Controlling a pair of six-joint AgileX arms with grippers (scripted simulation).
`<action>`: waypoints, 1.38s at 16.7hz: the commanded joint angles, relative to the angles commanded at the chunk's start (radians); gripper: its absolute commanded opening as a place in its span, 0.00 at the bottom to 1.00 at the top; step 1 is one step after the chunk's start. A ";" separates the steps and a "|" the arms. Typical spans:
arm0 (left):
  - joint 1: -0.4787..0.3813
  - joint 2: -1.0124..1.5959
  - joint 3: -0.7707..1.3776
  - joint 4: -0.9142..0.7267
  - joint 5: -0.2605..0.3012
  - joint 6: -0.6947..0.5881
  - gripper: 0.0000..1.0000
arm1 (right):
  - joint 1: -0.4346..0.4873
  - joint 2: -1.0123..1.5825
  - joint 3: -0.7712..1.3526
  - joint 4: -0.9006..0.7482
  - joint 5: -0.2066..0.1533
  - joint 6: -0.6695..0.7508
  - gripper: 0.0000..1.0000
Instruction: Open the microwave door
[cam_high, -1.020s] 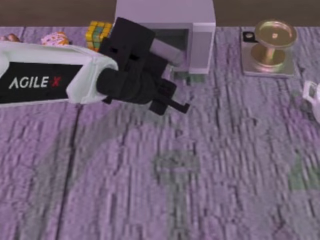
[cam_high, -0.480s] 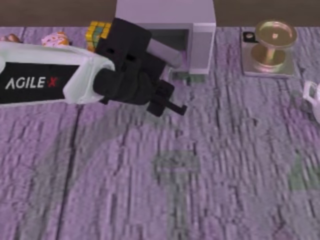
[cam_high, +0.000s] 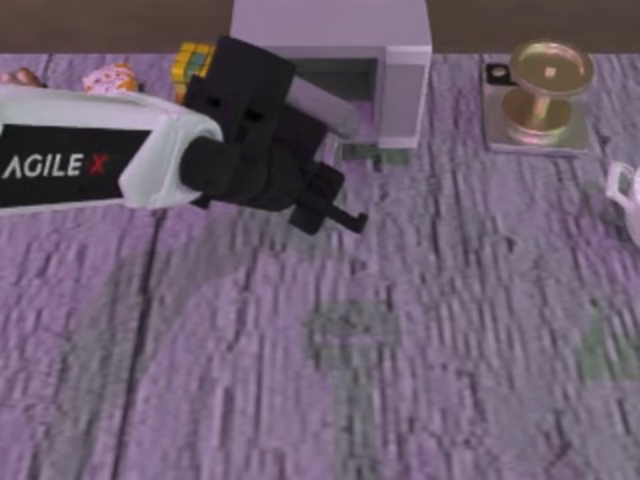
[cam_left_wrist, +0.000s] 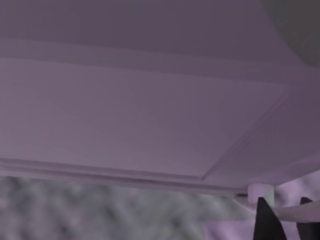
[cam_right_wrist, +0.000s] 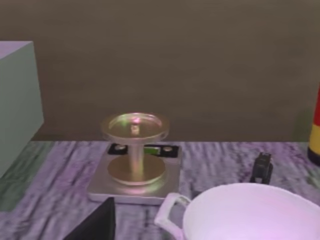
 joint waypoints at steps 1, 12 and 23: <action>0.000 0.000 0.000 0.000 0.000 0.000 0.00 | 0.000 0.000 0.000 0.000 0.000 0.000 1.00; 0.000 0.000 0.000 0.000 0.000 0.000 0.00 | 0.000 0.000 0.000 0.000 0.000 0.000 1.00; 0.003 -0.005 -0.010 -0.003 0.023 0.019 0.00 | 0.000 0.000 0.000 0.000 0.000 0.000 1.00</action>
